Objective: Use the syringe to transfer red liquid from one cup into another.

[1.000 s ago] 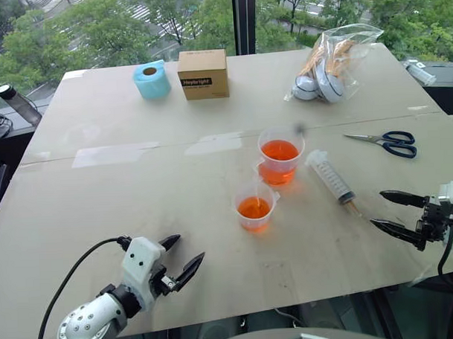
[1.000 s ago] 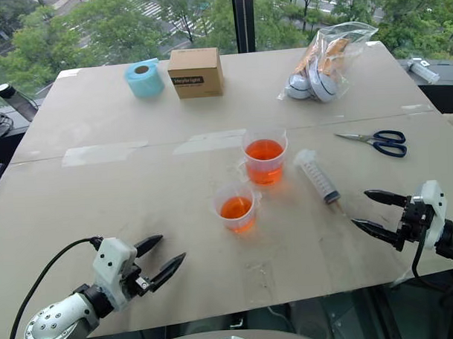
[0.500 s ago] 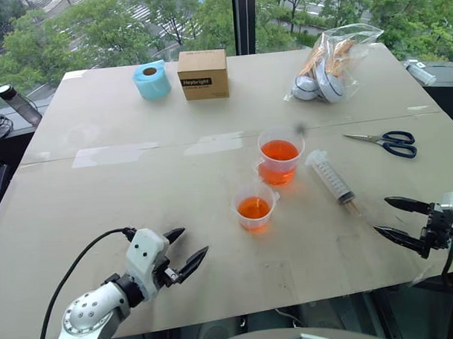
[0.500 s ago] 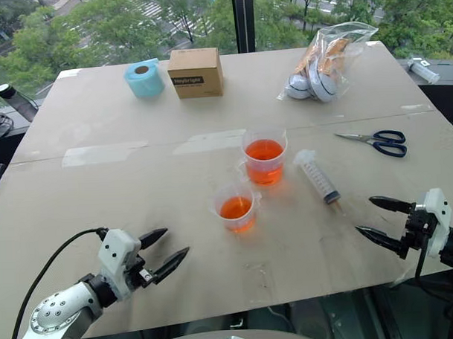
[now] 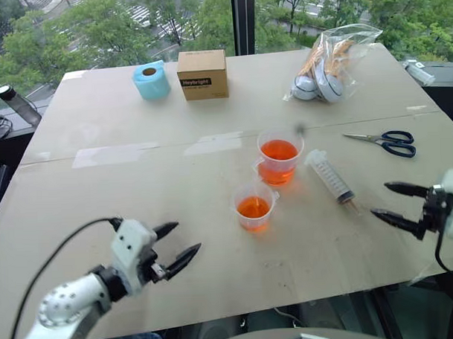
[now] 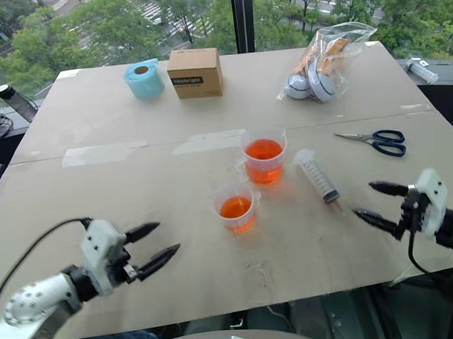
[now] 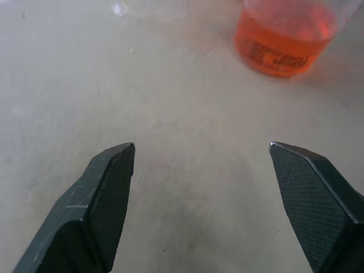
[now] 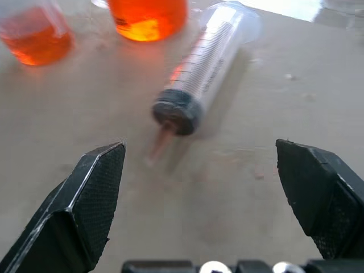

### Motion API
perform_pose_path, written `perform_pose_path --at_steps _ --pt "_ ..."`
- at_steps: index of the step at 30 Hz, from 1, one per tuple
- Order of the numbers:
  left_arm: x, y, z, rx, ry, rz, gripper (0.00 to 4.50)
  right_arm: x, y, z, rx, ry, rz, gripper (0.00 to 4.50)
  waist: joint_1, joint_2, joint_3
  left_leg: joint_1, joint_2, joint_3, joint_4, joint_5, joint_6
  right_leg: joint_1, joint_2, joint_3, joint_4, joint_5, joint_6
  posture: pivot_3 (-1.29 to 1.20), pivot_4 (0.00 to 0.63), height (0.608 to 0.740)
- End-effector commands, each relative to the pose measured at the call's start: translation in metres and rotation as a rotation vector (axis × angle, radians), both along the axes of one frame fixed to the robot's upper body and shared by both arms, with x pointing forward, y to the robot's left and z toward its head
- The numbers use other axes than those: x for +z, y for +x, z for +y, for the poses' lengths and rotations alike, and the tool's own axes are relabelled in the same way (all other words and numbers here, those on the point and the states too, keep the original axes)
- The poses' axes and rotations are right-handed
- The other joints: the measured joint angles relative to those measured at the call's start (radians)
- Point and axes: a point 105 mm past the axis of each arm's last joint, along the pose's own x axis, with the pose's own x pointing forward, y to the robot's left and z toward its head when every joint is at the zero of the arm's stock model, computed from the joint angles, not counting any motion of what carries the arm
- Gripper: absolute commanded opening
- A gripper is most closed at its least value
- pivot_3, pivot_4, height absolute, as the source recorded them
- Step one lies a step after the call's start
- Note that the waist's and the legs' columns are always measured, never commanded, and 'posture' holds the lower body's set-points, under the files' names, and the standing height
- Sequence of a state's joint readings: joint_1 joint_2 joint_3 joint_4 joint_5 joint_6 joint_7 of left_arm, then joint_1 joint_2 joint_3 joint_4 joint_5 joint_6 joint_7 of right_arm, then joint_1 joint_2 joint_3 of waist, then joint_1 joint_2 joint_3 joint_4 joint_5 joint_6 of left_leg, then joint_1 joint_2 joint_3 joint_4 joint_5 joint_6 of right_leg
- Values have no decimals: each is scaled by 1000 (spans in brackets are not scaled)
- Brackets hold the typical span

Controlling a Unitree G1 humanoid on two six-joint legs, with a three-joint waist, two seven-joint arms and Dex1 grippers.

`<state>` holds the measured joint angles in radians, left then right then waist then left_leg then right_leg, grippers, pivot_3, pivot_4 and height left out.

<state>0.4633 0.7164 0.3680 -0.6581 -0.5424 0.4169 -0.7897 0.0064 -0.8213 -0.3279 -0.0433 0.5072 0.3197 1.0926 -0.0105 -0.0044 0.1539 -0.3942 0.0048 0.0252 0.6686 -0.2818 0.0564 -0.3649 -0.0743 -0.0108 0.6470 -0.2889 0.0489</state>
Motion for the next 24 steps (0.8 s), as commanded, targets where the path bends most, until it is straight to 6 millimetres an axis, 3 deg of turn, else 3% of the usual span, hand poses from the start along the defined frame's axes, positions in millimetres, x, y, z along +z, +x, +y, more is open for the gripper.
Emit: perform_pose_path --at_steps 1,4,9,16,20,24 --pt "32 -2 -10 -136 35 -25 3841 23 15 17 -7 -35 -15 4477 0 0 0 0 0 0 0 0 -1 0 0 0 0 0 0 0 150 740" --pt "61 3 -22 -230 42 -29 3841 44 34 35 -39 -51 35 4477 1 1 1 -3 0 0 0 2 -4 -2 0 -1 0 2 3 0 150 740" --pt "90 2 -43 -366 79 -41 3841 64 53 64 -6 -79 135 4477 -2 1 2 -8 -1 0 0 3 -5 -8 1 0 0 2 4 0 150 740" --pt "123 12 -58 -427 82 -120 3841 42 75 63 -129 -336 369 4477 0 1 2 -20 -2 -1 3 5 -7 -19 3 -2 4 2 4 0 150 740" --pt "124 10 -66 -443 93 -110 3841 39 93 69 -182 -400 428 4477 -7 0 2 -20 -2 0 3 5 -7 -21 4 0 6 2 4 0 150 740" --pt "126 10 -72 -443 96 -114 3841 45 98 83 -197 -383 540 4477 -5 0 2 -20 -2 0 3 6 -8 -22 5 0 11 2 4 0 150 740"
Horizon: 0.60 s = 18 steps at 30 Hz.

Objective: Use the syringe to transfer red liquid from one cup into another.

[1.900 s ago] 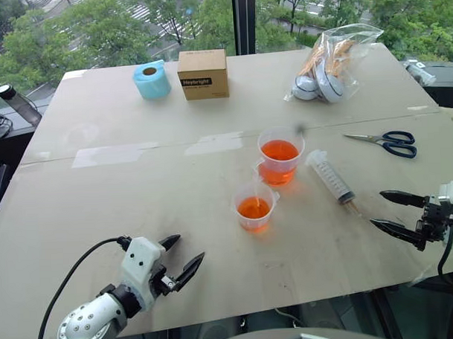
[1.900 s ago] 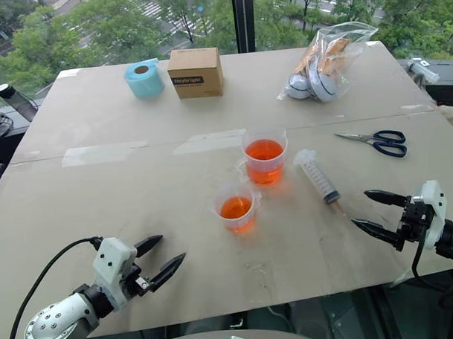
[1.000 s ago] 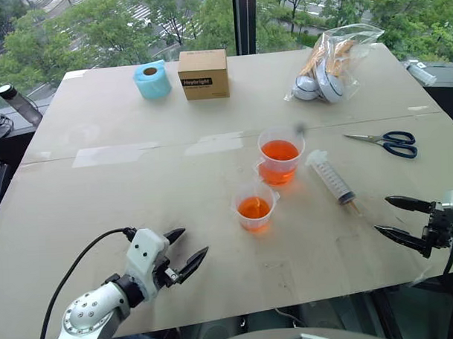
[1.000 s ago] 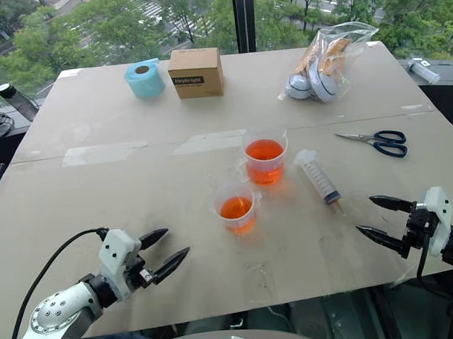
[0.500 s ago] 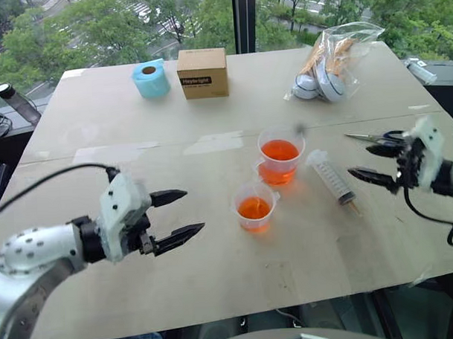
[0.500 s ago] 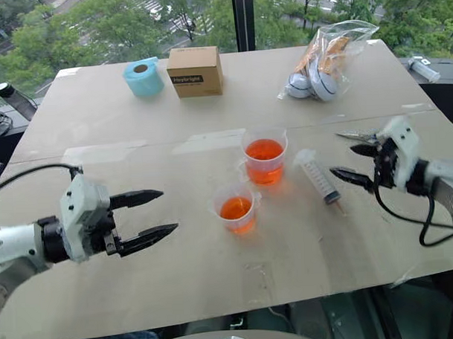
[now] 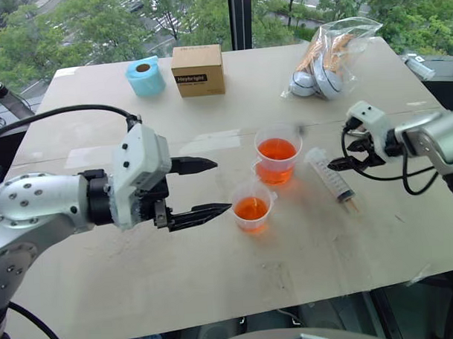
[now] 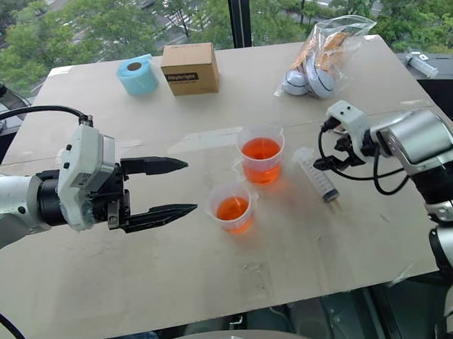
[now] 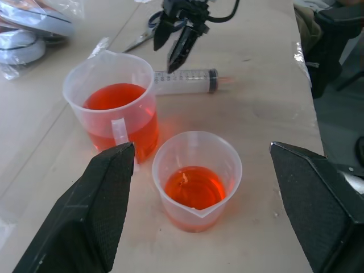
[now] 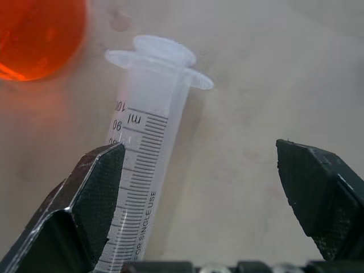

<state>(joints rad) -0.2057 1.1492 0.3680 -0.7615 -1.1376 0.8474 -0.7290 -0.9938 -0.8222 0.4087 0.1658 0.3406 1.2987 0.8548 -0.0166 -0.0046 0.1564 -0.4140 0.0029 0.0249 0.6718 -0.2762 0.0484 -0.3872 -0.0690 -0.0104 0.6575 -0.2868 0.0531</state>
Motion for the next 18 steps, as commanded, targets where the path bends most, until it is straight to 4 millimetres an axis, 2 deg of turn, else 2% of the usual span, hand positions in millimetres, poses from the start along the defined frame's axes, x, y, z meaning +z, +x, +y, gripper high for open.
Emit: perform_pose_path --at_steps 1,8,11,18 --pt "4 -4 -6 -13 17 -28 3841 6 1 8 -42 -2 84 4477 1 0 0 0 0 0 0 0 0 0 0 0 1 0 0 0 150 740" --pt "7 2 -10 17 7 -66 3841 4 -3 25 -65 -25 218 4477 4 -1 0 -1 0 0 1 0 0 -1 0 -1 1 0 0 0 150 740" --pt "8 1 -13 18 -14 -71 3841 1 7 39 -99 -21 245 4477 -5 -1 1 -1 -1 1 1 0 0 -1 1 0 2 0 0 0 150 740" --pt "3 -1 -15 62 -25 -46 3841 -12 23 51 -142 -43 269 4477 0 -2 0 -2 0 2 1 1 -2 -5 5 2 5 0 0 0 150 740"
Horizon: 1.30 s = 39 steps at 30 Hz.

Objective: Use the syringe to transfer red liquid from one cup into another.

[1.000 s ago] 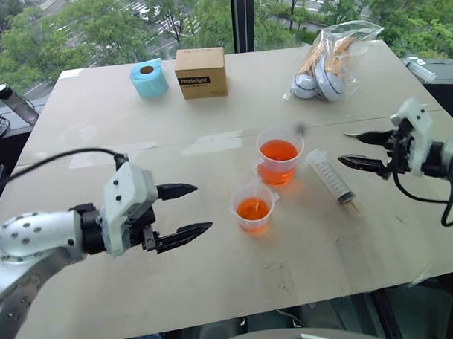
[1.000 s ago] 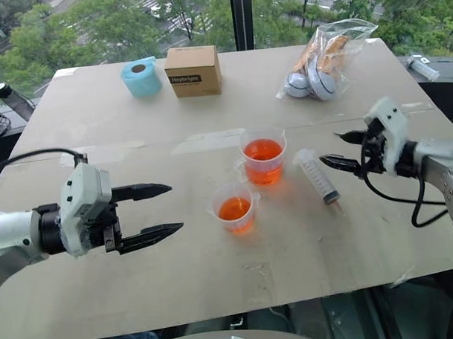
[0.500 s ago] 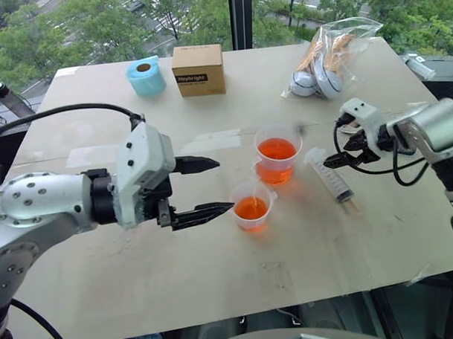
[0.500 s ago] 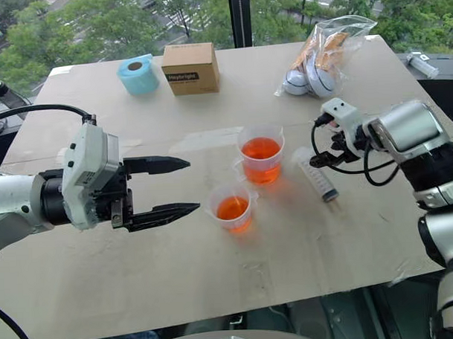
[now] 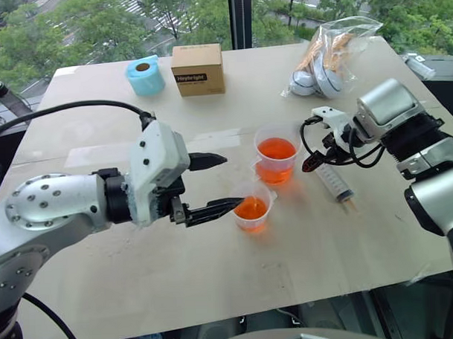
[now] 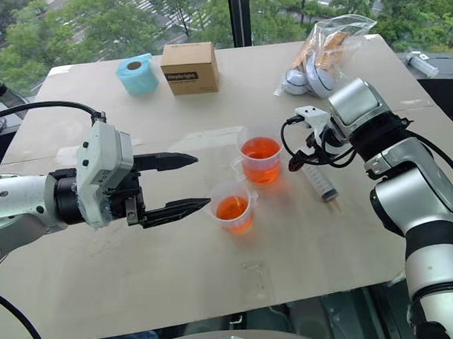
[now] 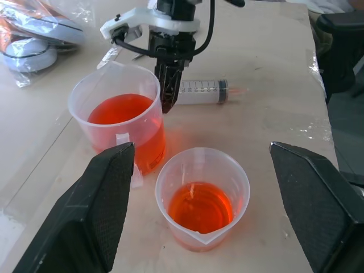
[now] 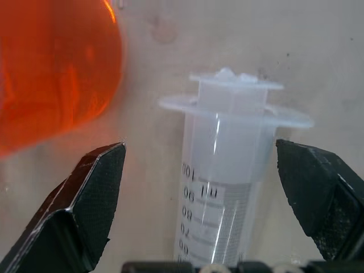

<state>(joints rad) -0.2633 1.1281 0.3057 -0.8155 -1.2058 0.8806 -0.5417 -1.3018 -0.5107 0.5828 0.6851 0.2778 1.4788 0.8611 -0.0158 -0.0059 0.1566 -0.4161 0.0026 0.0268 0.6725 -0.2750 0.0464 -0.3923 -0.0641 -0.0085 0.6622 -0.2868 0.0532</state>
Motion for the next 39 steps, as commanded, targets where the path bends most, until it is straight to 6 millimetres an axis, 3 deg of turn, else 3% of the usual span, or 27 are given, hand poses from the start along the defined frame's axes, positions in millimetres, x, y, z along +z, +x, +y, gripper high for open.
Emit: perform_pose_path --at_steps 1,2,4,7,9,12,18,22,27,31,35,39 --pt "4 -4 -2 13 -4 -22 3841 4 8 3 -1 -29 -36 4477 -1 -1 -1 0 0 0 0 0 0 0 0 0 0 0 0 0 150 740" --pt "4 -4 -2 15 -4 -21 3841 3 9 3 -1 -35 -36 4477 -3 -2 -1 0 0 0 0 0 0 0 0 0 0 0 0 0 150 740" --pt "4 -5 -2 22 -5 -22 3841 0 11 4 -2 -47 -35 3738 -5 -3 -2 1 0 1 0 0 0 0 0 0 0 0 0 0 150 740" --pt "2 -7 -1 30 -5 -15 3841 -2 13 5 -10 -54 -39 2171 -6 -3 -2 1 0 1 0 1 -1 0 0 0 1 0 0 0 150 740" --pt "0 -7 0 34 -3 -9 3841 0 12 6 -23 -39 -31 1496 -14 -4 -2 2 0 1 0 1 -1 0 0 0 1 0 0 0 150 740" --pt "4 -3 4 52 -15 -24 3841 12 6 6 -44 4 -25 1494 -18 -3 -2 1 1 1 0 1 -2 0 0 0 2 0 0 0 150 740" --pt "18 10 12 103 -54 -65 3841 59 7 -21 1 75 -268 1494 1 -3 -1 -2 0 0 0 1 -2 -3 0 0 1 0 0 0 150 740" --pt "31 18 17 105 -91 -66 3841 110 -3 -49 -51 111 -488 1494 3 -3 -1 -2 0 0 -1 1 -2 -3 -2 0 0 0 0 0 150 740" --pt "53 47 27 117 -119 -140 3841 174 -17 -28 27 305 -895 1494 -2 -4 -1 -1 1 3 -1 1 -2 -3 2 0 2 0 0 0 150 740" --pt "67 69 27 114 -98 -222 3841 190 -26 -24 -57 472 -1018 1494 1 -5 -2 0 1 4 -1 1 -2 -3 3 1 3 0 0 0 150 740" --pt "99 94 11 46 -173 -302 3841 216 -52 5 37 770 -1289 1494 12 -6 -2 -1 0 3 1 1 -2 -4 3 -1 10 0 1 0 150 740" --pt "109 115 -6 11 -152 -325 3841 209 -58 16 35 838 -1382 1494 3 -6 -2 -1 -1 4 1 1 -2 -4 3 0 11 0 1 0 150 740"
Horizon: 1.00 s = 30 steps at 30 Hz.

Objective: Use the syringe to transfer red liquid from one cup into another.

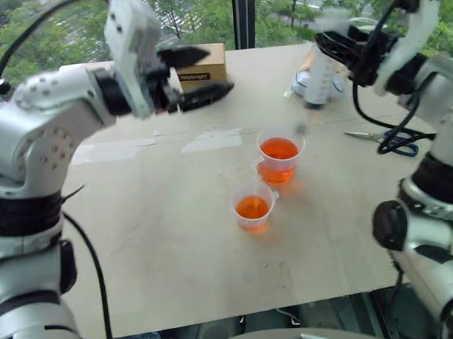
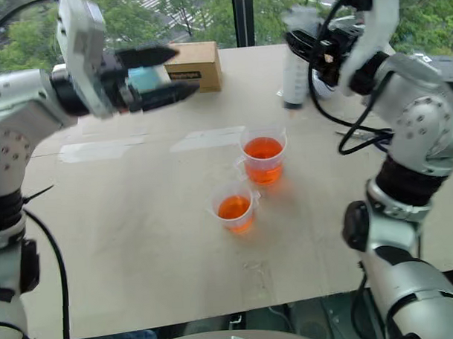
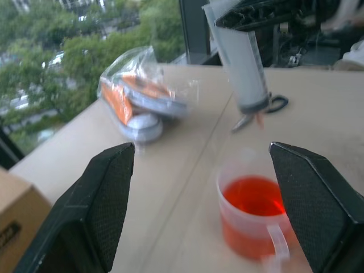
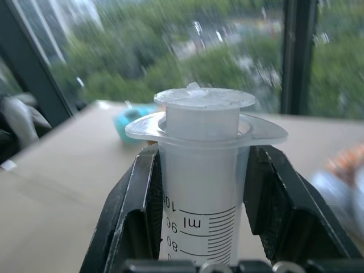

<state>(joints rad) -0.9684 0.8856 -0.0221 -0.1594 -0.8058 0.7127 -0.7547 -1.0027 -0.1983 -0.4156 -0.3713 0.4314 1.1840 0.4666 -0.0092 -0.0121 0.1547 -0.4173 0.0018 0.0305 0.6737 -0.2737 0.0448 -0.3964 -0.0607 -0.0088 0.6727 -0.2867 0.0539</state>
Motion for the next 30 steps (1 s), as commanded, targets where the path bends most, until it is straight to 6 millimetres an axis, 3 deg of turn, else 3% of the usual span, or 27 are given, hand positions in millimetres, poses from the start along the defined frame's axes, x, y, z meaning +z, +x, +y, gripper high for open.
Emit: perform_pose_path --at_steps 1,5,8,16,22,30 --pt "10 18 -10 3 65 -60 3841 14 -19 -2 -13 49 -187 1494 -4 0 0 0 0 1 0 0 0 0 0 0 0 0 0 0 150 740" --pt "31 29 -36 -61 8 -91 3841 -5 -34 14 91 21 -269 1494 -7 0 0 1 0 0 1 0 0 0 0 0 1 0 0 0 150 740" --pt "35 25 -47 -126 -5 -95 3841 -20 -45 24 170 -27 -329 1494 -24 0 0 1 0 1 1 0 0 0 0 1 1 0 0 0 150 740" --pt "14 -3 -55 -305 73 -90 3841 -59 -47 48 271 -108 -339 1494 -42 1 0 3 2 1 1 1 -1 0 1 3 4 0 0 0 150 740" --pt "-1 -12 -56 -362 124 -45 3841 -72 -37 55 281 -129 -325 1494 -27 0 0 2 2 0 5 1 -1 0 1 3 5 0 0 0 150 740" --pt "-17 -11 -64 -380 172 -24 3841 -81 -25 60 266 -152 -284 1494 -27 0 0 2 1 -1 7 1 -1 0 1 2 5 0 0 0 150 740"
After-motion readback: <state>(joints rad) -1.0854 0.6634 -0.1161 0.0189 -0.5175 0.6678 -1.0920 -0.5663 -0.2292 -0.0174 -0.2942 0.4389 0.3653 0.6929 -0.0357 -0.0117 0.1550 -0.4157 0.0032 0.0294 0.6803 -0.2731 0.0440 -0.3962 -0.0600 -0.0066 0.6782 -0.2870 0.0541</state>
